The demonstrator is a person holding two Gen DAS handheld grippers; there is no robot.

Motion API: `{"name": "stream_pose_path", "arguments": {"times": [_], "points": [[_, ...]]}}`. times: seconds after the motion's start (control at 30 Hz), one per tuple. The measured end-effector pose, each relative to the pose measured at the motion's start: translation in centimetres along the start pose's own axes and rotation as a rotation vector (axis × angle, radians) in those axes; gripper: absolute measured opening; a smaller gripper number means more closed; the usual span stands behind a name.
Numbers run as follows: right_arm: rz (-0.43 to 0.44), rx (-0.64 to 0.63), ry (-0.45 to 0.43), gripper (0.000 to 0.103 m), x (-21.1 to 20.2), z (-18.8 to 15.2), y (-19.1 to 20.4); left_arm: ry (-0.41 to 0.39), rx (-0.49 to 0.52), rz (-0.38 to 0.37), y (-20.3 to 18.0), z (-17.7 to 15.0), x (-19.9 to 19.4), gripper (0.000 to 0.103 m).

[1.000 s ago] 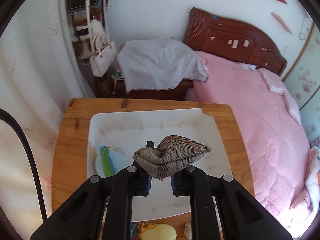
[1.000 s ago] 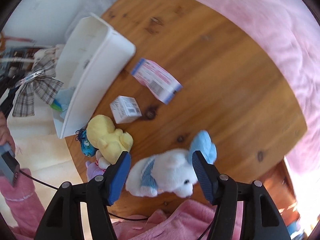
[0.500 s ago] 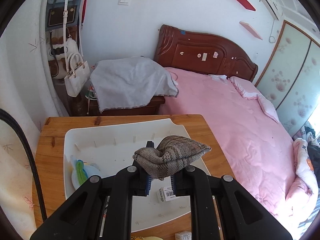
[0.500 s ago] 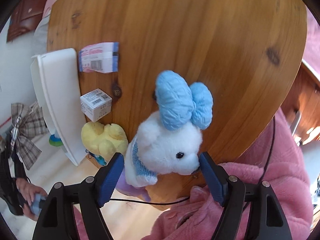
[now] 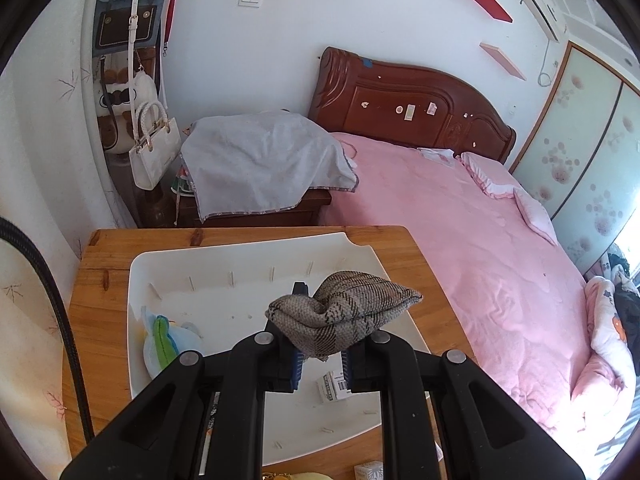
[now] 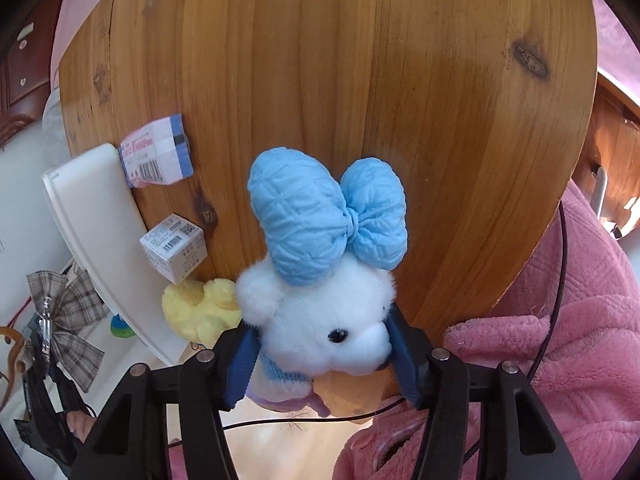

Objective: Organize objects
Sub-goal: 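Release the plaid bow into the tray with left while right carries the white bear over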

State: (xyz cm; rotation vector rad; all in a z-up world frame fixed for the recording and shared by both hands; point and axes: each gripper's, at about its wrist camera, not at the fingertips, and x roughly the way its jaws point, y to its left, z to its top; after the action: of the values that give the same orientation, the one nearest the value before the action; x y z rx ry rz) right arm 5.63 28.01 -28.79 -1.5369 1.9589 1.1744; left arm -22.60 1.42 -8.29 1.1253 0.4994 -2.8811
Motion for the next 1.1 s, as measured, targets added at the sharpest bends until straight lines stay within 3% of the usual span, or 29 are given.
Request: {"name": "stream_pose_path", "arguments": {"times": [0.27,0.7,0.9,1.1], "points": [[-0.003,-0.091,-0.103,0.053,-2.0,-0.8,3.1,0.011,-0.015,-0.001,0.6,-0.1,0.1,0.015],[-0.029,-0.310,-0.344,0.053,-6.2,-1.6,9.9,0.036,-0.024,-0.003,1.4,0.3,-0.5,0.016],[-0.062,-0.470,-0.479,0.053,-8.0,-1.5,12.0,0.028,-0.030,-0.006,1.7,0.6,-1.3,0.017],[-0.078,-0.620,-0.561,0.053,-8.3,-2.4,15.5,0.051,-0.004,-0.007,1.8,0.3,-1.2,0.017]]}}
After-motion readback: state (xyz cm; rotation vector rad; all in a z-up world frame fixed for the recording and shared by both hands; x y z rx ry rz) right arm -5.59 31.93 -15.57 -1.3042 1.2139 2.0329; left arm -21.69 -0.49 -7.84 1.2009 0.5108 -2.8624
